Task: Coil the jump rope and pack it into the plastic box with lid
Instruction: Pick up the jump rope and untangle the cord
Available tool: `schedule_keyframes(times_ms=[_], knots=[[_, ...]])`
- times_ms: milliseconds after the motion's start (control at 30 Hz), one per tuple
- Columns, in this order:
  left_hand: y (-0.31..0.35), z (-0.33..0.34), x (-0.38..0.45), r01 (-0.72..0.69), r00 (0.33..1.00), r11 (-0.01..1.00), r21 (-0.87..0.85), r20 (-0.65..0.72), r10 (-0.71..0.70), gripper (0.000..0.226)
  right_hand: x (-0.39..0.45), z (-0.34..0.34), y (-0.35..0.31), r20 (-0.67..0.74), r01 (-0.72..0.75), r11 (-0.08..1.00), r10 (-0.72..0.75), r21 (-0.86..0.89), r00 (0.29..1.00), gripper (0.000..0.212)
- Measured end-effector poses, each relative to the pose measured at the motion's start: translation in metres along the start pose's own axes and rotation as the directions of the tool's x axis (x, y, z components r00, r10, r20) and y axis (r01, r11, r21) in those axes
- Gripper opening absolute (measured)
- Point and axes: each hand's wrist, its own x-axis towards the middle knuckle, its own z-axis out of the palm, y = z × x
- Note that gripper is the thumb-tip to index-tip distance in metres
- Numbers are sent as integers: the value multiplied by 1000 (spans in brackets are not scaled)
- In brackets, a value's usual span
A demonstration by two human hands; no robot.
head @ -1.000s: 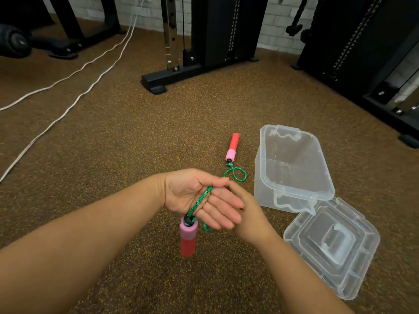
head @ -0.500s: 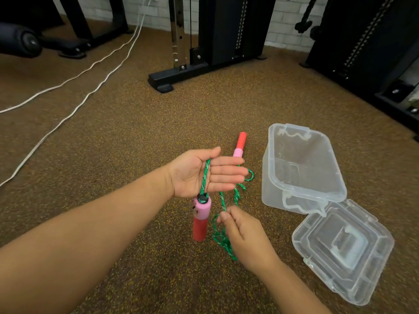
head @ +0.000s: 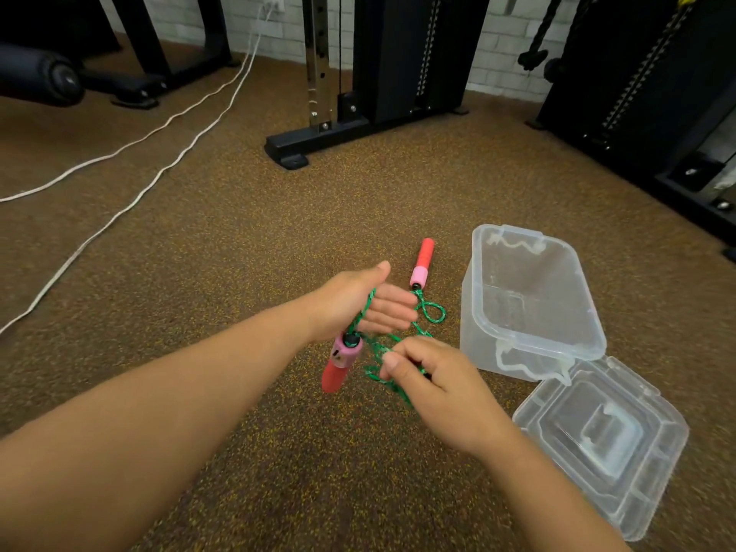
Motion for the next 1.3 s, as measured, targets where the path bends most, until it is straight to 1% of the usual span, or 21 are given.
schedule_keyframes(times_ms=[67, 133, 233, 367, 533, 633, 667, 700, 800, 900, 967, 1000, 1067, 1133, 1167, 1233, 1300], knots=[[0, 2, -5, -12, 998, 975, 223, 58, -1, 61, 3, -10, 1, -10, 0, 1000, 0, -21, 1000, 21], [1, 1, -9, -37, 995, 929, 368, 97, 2, 61, 6, -19, 4, -28, -13, 999, 12, -39, 1000, 19], [3, -2, -13, -40, 991, 894, 445, 134, -22, 61, 11, -28, 14, -75, -19, 992, 10, -122, 997, 17], [6, 0, -15, -32, 985, 869, 494, 164, -57, 55, 13, -31, 26, -113, -52, 966, 24, -252, 993, 24], [10, 3, -17, -61, 971, 777, 627, 218, -100, 44, 13, -30, 32, -134, -43, 944, -1, -326, 991, 16], [8, 5, -18, -99, 967, 685, 722, 231, -104, 36, 11, -29, 34, -156, -38, 958, -7, -284, 988, 11], [7, 5, -18, -97, 970, 695, 712, 224, -94, 37, 10, -30, 35, -162, -42, 969, 2, -244, 987, 15], [6, 5, -17, -81, 975, 726, 683, 207, -85, 37, 9, -31, 36, -160, -53, 979, 21, -199, 987, 20], [8, 0, -16, -47, 985, 801, 596, 163, -64, 40, 4, -31, 41, -104, -113, 988, 102, -105, 989, 35], [11, -3, -17, -30, 980, 867, 498, 185, -73, 40, 0, -26, 47, -79, -180, 984, 180, 12, 980, 35], [12, -5, -15, -12, 981, 887, 461, 177, -79, 40, -3, -21, 49, -131, -209, 974, 219, 90, 967, 30], [11, -6, -14, -5, 983, 897, 442, 166, -77, 41, -4, -18, 49, -182, -213, 969, 234, 128, 955, 26], [9, -11, -12, 2, 988, 926, 379, 141, -59, 43, -8, -13, 49, -338, -201, 961, 255, 188, 906, 25], [9, -19, -10, 14, 994, 964, 265, 99, -41, 44, -14, -9, 53, -486, -180, 970, 238, 165, 841, 26], [10, -22, -10, 22, 997, 980, 197, 69, -36, 44, -17, -8, 58, -528, -169, 979, 206, 118, 824, 26], [12, -28, -11, 27, 999, 995, 99, 33, -30, 44, -27, -4, 71, -528, -172, 985, 145, -3, 837, 22], [14, -29, -11, 27, 999, 997, 74, 40, -30, 45, -37, -1, 84, -473, -190, 968, 93, -161, 876, 18]])
